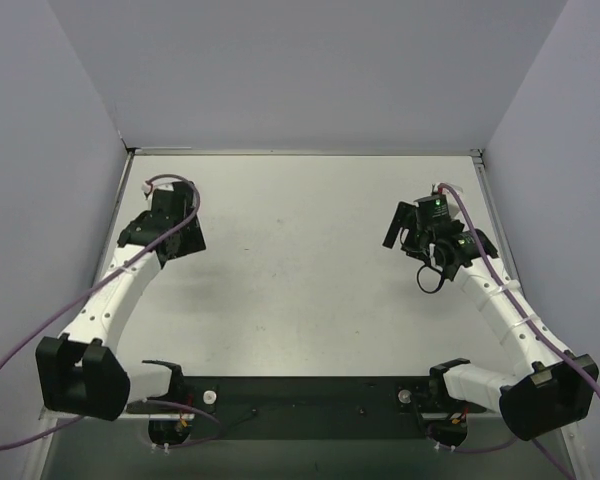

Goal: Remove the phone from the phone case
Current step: Pick up the phone at the center of the board.

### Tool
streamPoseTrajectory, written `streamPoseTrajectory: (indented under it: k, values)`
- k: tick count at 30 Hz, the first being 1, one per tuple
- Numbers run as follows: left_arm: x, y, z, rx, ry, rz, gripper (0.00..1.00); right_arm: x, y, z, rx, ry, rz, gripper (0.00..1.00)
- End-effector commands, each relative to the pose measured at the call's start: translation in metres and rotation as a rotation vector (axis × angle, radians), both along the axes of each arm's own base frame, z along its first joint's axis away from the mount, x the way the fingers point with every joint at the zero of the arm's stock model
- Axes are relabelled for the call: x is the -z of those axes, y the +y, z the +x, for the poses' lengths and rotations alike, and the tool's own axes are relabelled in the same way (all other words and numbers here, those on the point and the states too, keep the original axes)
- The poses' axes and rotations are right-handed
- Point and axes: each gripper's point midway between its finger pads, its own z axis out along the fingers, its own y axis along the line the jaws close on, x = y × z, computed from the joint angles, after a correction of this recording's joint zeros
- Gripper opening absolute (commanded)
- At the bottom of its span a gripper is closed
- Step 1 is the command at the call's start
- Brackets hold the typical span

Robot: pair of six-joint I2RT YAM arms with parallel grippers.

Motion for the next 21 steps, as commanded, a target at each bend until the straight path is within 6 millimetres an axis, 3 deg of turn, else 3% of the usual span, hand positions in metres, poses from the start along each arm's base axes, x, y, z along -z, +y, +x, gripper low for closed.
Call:
streamPoseTrajectory:
  k: [1,3,4,5,7,8,11,12,13,15,16,21]
  values:
    - [-0.019,0.012,0.048,0.044,0.026,0.047,0.97,0.003,0.012,0.000,-0.054,0.004,0.026,1.00]
    - [-0.016,0.013,0.061,0.040,0.040,0.027,0.97,0.005,0.015,0.000,-0.062,0.008,0.029,1.00]
    - [-0.004,0.013,0.067,0.032,0.081,0.015,0.97,0.006,0.015,0.000,-0.060,0.009,0.030,1.00]
    - [-0.014,0.014,0.080,0.025,0.056,-0.003,0.97,0.007,0.016,-0.001,-0.064,0.012,0.028,1.00]
    - [-0.001,0.017,0.094,0.013,0.094,-0.022,0.98,0.006,0.017,-0.001,-0.067,0.010,0.032,1.00]
    - [-0.010,0.019,0.106,0.012,0.070,-0.019,0.97,0.007,0.018,-0.002,-0.074,0.013,0.034,1.00]
    - [0.005,0.024,0.123,0.036,0.126,0.013,0.97,0.007,0.020,-0.003,-0.080,0.011,0.033,1.00]
    - [-0.002,0.026,0.134,0.047,0.112,0.023,0.97,0.007,0.020,-0.003,-0.079,0.015,0.035,1.00]
    - [0.011,0.032,0.138,0.044,0.153,0.029,0.97,0.008,0.022,-0.002,-0.085,0.020,0.041,1.00]
    - [0.009,0.036,0.153,0.052,0.146,0.041,0.97,0.007,0.029,-0.002,-0.103,0.027,0.069,1.00]
    - [0.021,0.037,0.157,0.057,0.174,0.046,0.97,0.007,0.032,-0.003,-0.107,0.031,0.080,1.00]
    - [0.034,0.039,0.185,0.071,0.178,0.017,0.97,0.012,0.037,-0.004,-0.111,0.050,0.091,1.00]
